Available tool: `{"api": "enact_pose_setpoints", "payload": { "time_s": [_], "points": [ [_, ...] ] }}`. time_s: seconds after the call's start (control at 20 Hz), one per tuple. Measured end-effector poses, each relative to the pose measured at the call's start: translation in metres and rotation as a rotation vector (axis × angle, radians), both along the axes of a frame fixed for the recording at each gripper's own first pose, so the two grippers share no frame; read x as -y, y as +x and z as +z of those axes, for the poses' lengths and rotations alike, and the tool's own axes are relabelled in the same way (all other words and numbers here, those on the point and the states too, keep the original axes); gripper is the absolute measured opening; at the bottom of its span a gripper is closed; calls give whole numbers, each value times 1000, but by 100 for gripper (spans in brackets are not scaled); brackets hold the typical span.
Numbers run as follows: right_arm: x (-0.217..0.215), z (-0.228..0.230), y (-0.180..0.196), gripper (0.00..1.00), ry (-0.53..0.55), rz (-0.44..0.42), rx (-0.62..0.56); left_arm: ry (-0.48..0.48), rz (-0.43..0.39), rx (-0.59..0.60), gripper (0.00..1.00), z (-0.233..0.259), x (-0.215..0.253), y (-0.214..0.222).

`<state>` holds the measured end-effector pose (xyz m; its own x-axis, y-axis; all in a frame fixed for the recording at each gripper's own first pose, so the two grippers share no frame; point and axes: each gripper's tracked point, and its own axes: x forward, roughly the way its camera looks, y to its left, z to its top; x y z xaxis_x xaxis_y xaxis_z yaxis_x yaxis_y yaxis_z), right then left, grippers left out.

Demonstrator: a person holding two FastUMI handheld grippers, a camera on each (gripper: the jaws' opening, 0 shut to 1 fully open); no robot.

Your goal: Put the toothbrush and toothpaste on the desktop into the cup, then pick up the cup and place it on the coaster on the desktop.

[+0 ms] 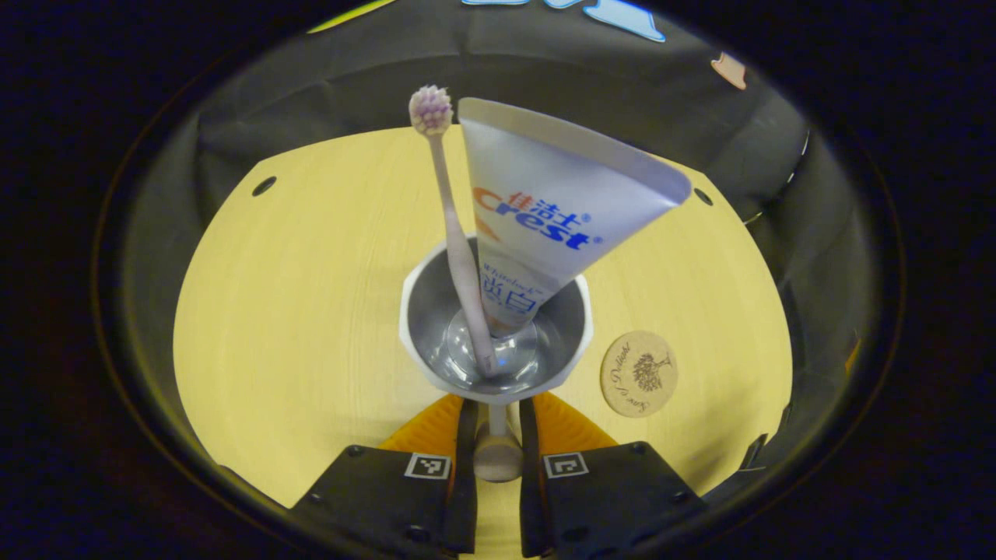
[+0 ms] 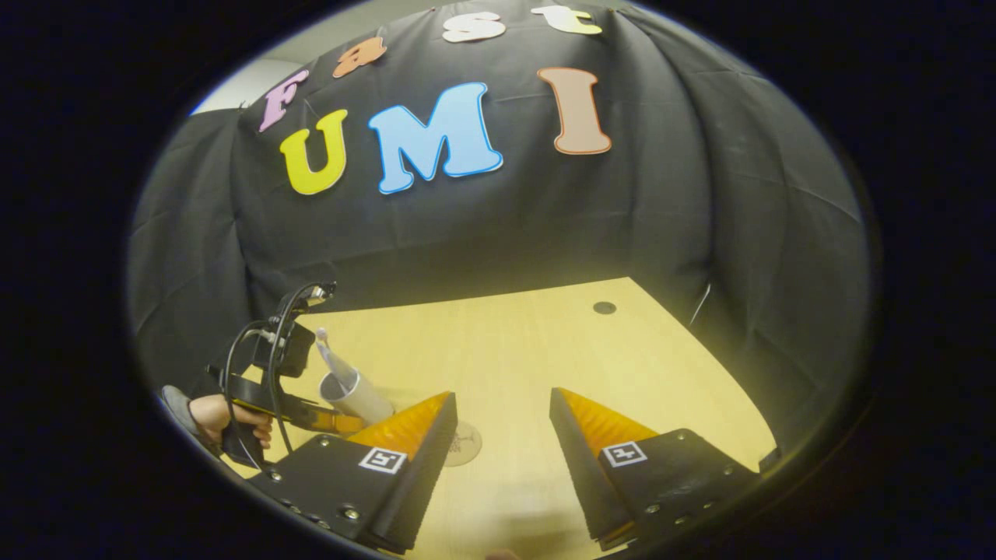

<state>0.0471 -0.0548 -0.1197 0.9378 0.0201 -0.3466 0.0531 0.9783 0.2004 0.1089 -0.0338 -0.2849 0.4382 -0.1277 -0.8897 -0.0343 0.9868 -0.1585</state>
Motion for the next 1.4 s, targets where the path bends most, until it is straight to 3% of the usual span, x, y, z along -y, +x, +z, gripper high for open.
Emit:
{"api": "enact_pose_setpoints", "payload": {
  "time_s": [0.5, 0.85, 0.95, 1.0, 1.4],
  "points": [
    [9, 2, -7, 76, 2, -9, 9, -41, -127, -2, 29, 28, 62, -16],
    [25, -3, -16, 76, 13, -27, 6, -29, -215, -33, 29, 20, 109, -27],
    [28, -4, -16, 71, 25, -31, 1, -21, -234, -45, 28, 17, 117, -29],
    [29, -5, -17, 76, 32, -31, 3, -17, -241, -49, 29, 16, 118, -29],
    [40, -7, -20, 76, 32, -25, -1, 27, -254, -103, 28, 3, 131, -25]
  ]
}}
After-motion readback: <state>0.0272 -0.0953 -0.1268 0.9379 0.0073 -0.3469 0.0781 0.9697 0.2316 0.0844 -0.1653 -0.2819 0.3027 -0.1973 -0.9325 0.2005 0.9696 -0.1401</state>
